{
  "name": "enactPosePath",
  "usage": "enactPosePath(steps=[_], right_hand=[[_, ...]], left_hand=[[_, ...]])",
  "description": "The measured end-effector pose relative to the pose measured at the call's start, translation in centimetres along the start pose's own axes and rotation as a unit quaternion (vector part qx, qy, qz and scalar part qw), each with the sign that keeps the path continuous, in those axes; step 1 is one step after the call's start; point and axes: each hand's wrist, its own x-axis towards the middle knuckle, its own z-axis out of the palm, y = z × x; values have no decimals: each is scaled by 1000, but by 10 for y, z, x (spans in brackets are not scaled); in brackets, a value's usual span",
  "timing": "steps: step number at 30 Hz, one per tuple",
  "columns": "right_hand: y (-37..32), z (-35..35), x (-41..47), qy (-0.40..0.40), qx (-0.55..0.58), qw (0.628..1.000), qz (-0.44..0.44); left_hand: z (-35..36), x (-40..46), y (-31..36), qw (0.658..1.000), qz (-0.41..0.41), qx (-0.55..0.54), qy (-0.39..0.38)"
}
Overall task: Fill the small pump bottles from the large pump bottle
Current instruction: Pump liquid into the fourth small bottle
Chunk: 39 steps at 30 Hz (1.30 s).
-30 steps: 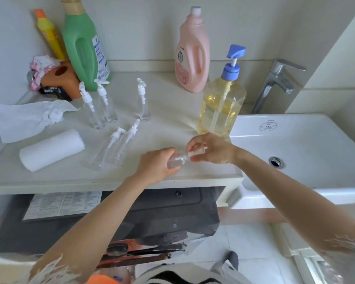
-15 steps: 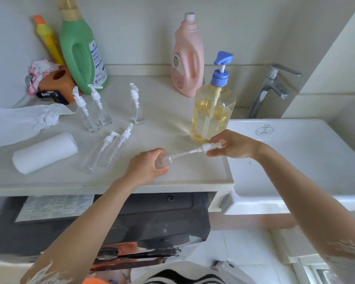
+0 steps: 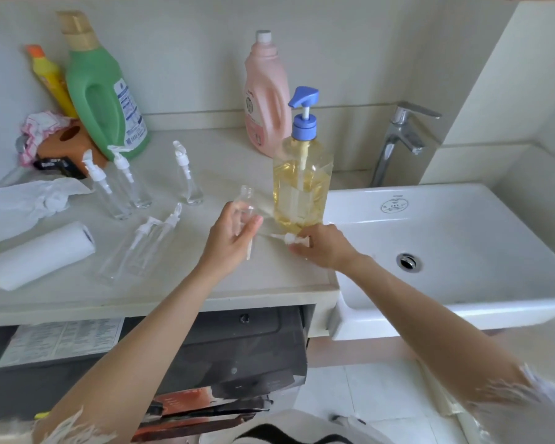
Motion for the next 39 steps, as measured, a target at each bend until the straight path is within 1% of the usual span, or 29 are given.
enactPosePath(steps=[2,3,4,5,6,7,8,9,10,11,12,14,16,18,20,24,29,32,39], right_hand=[[-2,-7,-4,1,-42,999,-13],[-3,-19,-5,12,-73,997,-31],[-5,-30,-12,41,-91,993,-57],[-11,-50,-14,102,-78,986,-103],[-17,-69,-17,182,-32,971,-153],[-25,-89,-18,275,35,939,-204],[-34,-110,-15,354,94,896,-251],[-43,-128,-9,402,134,859,-288],[-51,-143,1,425,147,834,-320],[-58,-154,13,425,144,824,-346],[-65,-163,27,409,135,825,-366],[-70,-169,49,343,126,843,-395],[-70,-164,61,279,138,857,-410],[-66,-157,69,242,164,857,-424],[-61,-150,75,234,189,845,-442],[-57,-143,82,225,228,832,-454],[-54,-134,86,243,256,799,-486],[-54,-127,85,262,264,789,-488],[-51,-115,83,275,268,785,-486]], left_hand=[[6,4,8,1000,8,-1,-7],[8,8,14,1000,14,-5,1],[10,8,18,1000,17,-6,12],[10,13,26,999,24,0,38],[11,17,32,998,31,10,60],[13,21,38,996,37,22,83],[14,26,48,993,46,31,104],[16,31,57,991,54,35,120],[18,35,66,989,61,33,132],[21,39,73,987,66,30,141],[22,43,82,986,71,23,151],[26,51,93,983,72,14,170],[28,56,100,979,59,30,192],[28,59,105,974,36,51,216],[30,58,106,970,14,52,235],[38,57,114,967,-14,48,250],[41,62,118,958,-34,37,282],[40,61,116,958,-59,26,280],[34,56,116,959,-99,48,260]])
